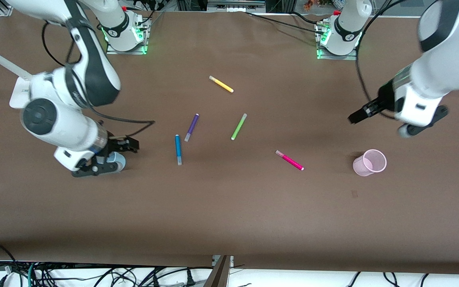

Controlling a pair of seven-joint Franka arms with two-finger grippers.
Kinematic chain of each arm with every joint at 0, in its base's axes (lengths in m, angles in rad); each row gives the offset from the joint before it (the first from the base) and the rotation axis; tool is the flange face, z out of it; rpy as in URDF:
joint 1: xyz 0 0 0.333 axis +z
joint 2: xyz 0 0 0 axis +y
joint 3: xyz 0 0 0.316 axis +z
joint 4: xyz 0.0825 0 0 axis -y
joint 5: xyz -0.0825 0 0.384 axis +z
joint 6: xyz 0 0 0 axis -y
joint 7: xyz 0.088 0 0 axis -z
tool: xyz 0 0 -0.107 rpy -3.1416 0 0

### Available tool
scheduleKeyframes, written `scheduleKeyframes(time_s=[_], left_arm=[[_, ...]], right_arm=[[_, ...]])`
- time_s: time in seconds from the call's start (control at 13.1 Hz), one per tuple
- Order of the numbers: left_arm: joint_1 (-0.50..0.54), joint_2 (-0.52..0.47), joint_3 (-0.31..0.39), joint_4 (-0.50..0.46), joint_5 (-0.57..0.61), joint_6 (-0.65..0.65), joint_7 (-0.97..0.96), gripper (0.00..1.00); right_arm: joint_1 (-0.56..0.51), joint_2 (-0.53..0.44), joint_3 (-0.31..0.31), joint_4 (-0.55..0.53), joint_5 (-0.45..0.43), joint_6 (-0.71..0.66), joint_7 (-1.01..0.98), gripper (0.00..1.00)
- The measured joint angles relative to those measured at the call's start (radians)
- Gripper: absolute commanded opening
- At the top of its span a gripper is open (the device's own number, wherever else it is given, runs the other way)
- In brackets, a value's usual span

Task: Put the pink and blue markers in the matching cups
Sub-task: 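Reach the right gripper to the blue marker while the left gripper reaches the pink marker, then grasp the blue marker with the right gripper while the left gripper grasps the pink marker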

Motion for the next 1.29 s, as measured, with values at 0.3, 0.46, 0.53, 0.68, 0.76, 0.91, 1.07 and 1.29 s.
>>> scheduleKeyframes(time_s=[0.3, 0.46, 0.53, 0.68, 0.76, 0.91, 1.07, 1.29], left_arm=[[-0.044, 0.157, -0.059, -0.003, 0.000, 0.185, -0.175, 1.00], [-0.062, 0.236, -0.059, -0.004, 0.000, 0.263, -0.216, 1.00], [-0.064, 0.274, -0.059, -0.004, 0.000, 0.291, -0.235, 1.00], [-0.063, 0.343, -0.058, -0.004, 0.000, 0.331, -0.270, 1.00], [-0.063, 0.375, -0.057, -0.004, 0.000, 0.343, -0.280, 1.00], [-0.069, 0.433, -0.059, -0.004, 0.000, 0.382, -0.306, 1.00], [-0.088, 0.482, -0.060, -0.004, 0.000, 0.428, -0.331, 1.00], [-0.123, 0.536, -0.061, -0.003, 0.000, 0.500, -0.380, 1.00]], right_arm=[[0.072, 0.116, 0.000, 0.000, 0.000, 0.167, 0.071, 1.00], [0.105, 0.169, 0.000, -0.001, 0.000, 0.230, 0.106, 1.00], [0.114, 0.194, 0.000, -0.001, 0.000, 0.259, 0.115, 1.00], [0.129, 0.238, -0.001, -0.001, 0.000, 0.320, 0.127, 1.00], [0.136, 0.257, -0.001, -0.001, 0.000, 0.342, 0.140, 1.00], [0.148, 0.289, -0.001, -0.001, -0.001, 0.365, 0.153, 1.00], [0.160, 0.309, -0.001, -0.002, -0.002, 0.367, 0.154, 1.00], [0.172, 0.314, -0.001, -0.022, -0.005, 0.367, 0.154, 1.00]])
